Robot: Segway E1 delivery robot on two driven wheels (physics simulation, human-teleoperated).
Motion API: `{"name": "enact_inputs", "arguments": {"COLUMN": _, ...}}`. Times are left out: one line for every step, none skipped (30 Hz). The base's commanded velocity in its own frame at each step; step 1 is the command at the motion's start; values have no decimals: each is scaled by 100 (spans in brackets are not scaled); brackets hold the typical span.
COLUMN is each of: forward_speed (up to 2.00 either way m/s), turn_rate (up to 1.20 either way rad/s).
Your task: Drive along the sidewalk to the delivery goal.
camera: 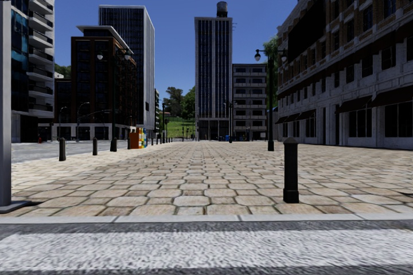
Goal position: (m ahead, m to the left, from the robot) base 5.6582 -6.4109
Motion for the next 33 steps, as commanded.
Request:
{"name": "enact_inputs", "arguments": {"forward_speed": 200, "turn_rate": 0}}
{"name": "enact_inputs", "arguments": {"forward_speed": 200, "turn_rate": 0}}
{"name": "enact_inputs", "arguments": {"forward_speed": 200, "turn_rate": 0}}
{"name": "enact_inputs", "arguments": {"forward_speed": 200, "turn_rate": 0}}
{"name": "enact_inputs", "arguments": {"forward_speed": 200, "turn_rate": 0}}
{"name": "enact_inputs", "arguments": {"forward_speed": 200, "turn_rate": 0}}
{"name": "enact_inputs", "arguments": {"forward_speed": 200, "turn_rate": 0}}
{"name": "enact_inputs", "arguments": {"forward_speed": 200, "turn_rate": 0}}
{"name": "enact_inputs", "arguments": {"forward_speed": 200, "turn_rate": 0}}
{"name": "enact_inputs", "arguments": {"forward_speed": 200, "turn_rate": 0}}
{"name": "enact_inputs", "arguments": {"forward_speed": 200, "turn_rate": 0}}
{"name": "enact_inputs", "arguments": {"forward_speed": 200, "turn_rate": 0}}
{"name": "enact_inputs", "arguments": {"forward_speed": 200, "turn_rate": 0}}
{"name": "enact_inputs", "arguments": {"forward_speed": 200, "turn_rate": 0}}
{"name": "enact_inputs", "arguments": {"forward_speed": 200, "turn_rate": 0}}
{"name": "enact_inputs", "arguments": {"forward_speed": 200, "turn_rate": 0}}
{"name": "enact_inputs", "arguments": {"forward_speed": 200, "turn_rate": 0}}
{"name": "enact_inputs", "arguments": {"forward_speed": 200, "turn_rate": 0}}
{"name": "enact_inputs", "arguments": {"forward_speed": 192, "turn_rate": 0}}
{"name": "enact_inputs", "arguments": {"forward_speed": 181, "turn_rate": 0}}
{"name": "enact_inputs", "arguments": {"forward_speed": 167, "turn_rate": 0}}
{"name": "enact_inputs", "arguments": {"forward_speed": 164, "turn_rate": 0}}
{"name": "enact_inputs", "arguments": {"forward_speed": 163, "turn_rate": 0}}
{"name": "enact_inputs", "arguments": {"forward_speed": 163, "turn_rate": 0}}
{"name": "enact_inputs", "arguments": {"forward_speed": 163, "turn_rate": 0}}
{"name": "enact_inputs", "arguments": {"forward_speed": 163, "turn_rate": 0}}
{"name": "enact_inputs", "arguments": {"forward_speed": 163, "turn_rate": 0}}
{"name": "enact_inputs", "arguments": {"forward_speed": 163, "turn_rate": 0}}
{"name": "enact_inputs", "arguments": {"forward_speed": 163, "turn_rate": 0}}
{"name": "enact_inputs", "arguments": {"forward_speed": 163, "turn_rate": 0}}
{"name": "enact_inputs", "arguments": {"forward_speed": 163, "turn_rate": 0}}
{"name": "enact_inputs", "arguments": {"forward_speed": 163, "turn_rate": 0}}
{"name": "enact_inputs", "arguments": {"forward_speed": 163, "turn_rate": 0}}
